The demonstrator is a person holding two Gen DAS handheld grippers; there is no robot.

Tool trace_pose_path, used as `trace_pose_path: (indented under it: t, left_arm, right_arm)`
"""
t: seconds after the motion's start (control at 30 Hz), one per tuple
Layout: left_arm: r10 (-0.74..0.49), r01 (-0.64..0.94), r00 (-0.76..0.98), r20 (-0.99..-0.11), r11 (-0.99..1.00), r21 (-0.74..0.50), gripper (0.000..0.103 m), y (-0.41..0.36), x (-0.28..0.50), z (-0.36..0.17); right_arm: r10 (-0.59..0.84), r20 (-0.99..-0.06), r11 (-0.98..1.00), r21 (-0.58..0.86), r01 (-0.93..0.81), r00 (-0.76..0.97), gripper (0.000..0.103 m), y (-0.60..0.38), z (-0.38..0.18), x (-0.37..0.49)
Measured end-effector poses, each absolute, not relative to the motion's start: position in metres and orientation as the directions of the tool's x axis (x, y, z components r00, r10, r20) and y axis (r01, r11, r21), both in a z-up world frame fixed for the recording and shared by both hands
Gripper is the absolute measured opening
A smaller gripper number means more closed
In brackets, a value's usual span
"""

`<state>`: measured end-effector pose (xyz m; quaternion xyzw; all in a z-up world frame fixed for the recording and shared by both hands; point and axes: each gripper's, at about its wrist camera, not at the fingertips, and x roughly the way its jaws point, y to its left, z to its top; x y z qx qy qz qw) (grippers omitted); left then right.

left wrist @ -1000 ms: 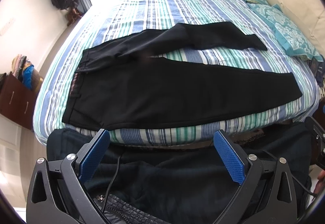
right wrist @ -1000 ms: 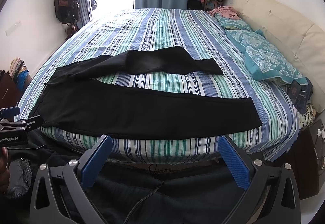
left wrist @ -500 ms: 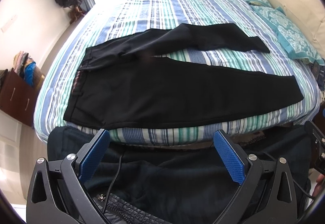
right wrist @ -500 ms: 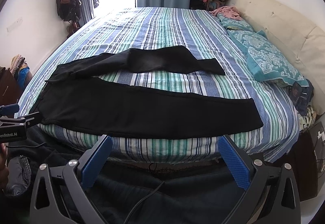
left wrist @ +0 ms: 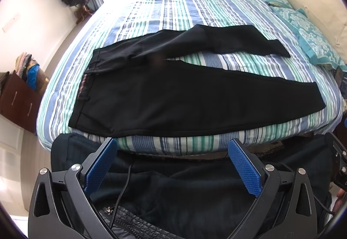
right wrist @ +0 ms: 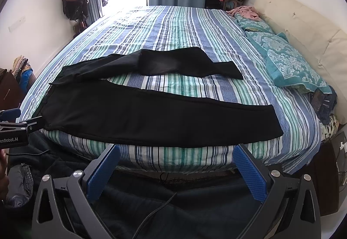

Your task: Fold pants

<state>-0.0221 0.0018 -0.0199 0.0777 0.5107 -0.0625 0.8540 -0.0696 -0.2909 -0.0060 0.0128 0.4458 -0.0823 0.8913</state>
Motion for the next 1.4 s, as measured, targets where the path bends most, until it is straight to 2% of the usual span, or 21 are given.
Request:
trace_pose_path:
  t: [0.5,0.77,1.1,1.17,1.23,1.33,1.37,1.4]
  left_arm:
    - [-0.02,0.186,0.489,-0.872,0.979,0.082,0.102,0.0,-0.022,-0.016]
    - [-0.048,0.189,0.57,-0.82,0.979,0.074,0.102,0.001,-0.027,0.002]
    - [-0.039,0.19,0.588,-0.808,0.978,0.09,0.102,-0.001,-0.02,0.003]
    - [-0.047,0.178,0.612,-0.789,0.981,0.079,0.102,0.002,-0.016,0.008]
    - [-0.069,0.145,0.655,-0.752,0.989,0.036,0.102,0.009,-0.01,0.019]
    - [-0.111,0.091,0.741,-0.662,0.994,-0.065,0.102,0.02,-0.003,0.038]
    - [-0.117,0.074,0.772,-0.625,0.993,-0.094,0.102,0.022,0.0,0.042]
    - [-0.108,0.056,0.794,-0.598,0.993,-0.105,0.102,0.022,0.004,0.044]
  right_arm:
    - [-0.131,-0.797,0.988,-0.055,0.145,0.59,0.103,-0.289,-0.005,-0.068]
    - [-0.13,-0.796,0.99,-0.072,0.121,0.591,0.103,-0.285,-0.005,-0.064]
    - [-0.102,-0.78,0.995,-0.075,0.069,0.618,0.103,-0.28,-0.002,-0.063]
    - [-0.091,-0.738,0.996,-0.081,0.045,0.668,0.103,-0.282,0.007,-0.065]
    - [-0.105,-0.615,0.994,-0.099,0.055,0.782,0.103,-0.286,0.03,-0.074]
    - [-0.066,-0.355,0.995,-0.088,0.036,0.933,0.103,-0.298,0.068,-0.083]
    - [0.002,-0.294,0.996,-0.081,-0.027,0.956,0.103,-0.303,0.072,-0.078]
    - [0.051,-0.293,0.995,-0.066,-0.074,0.955,0.103,-0.31,0.072,-0.068]
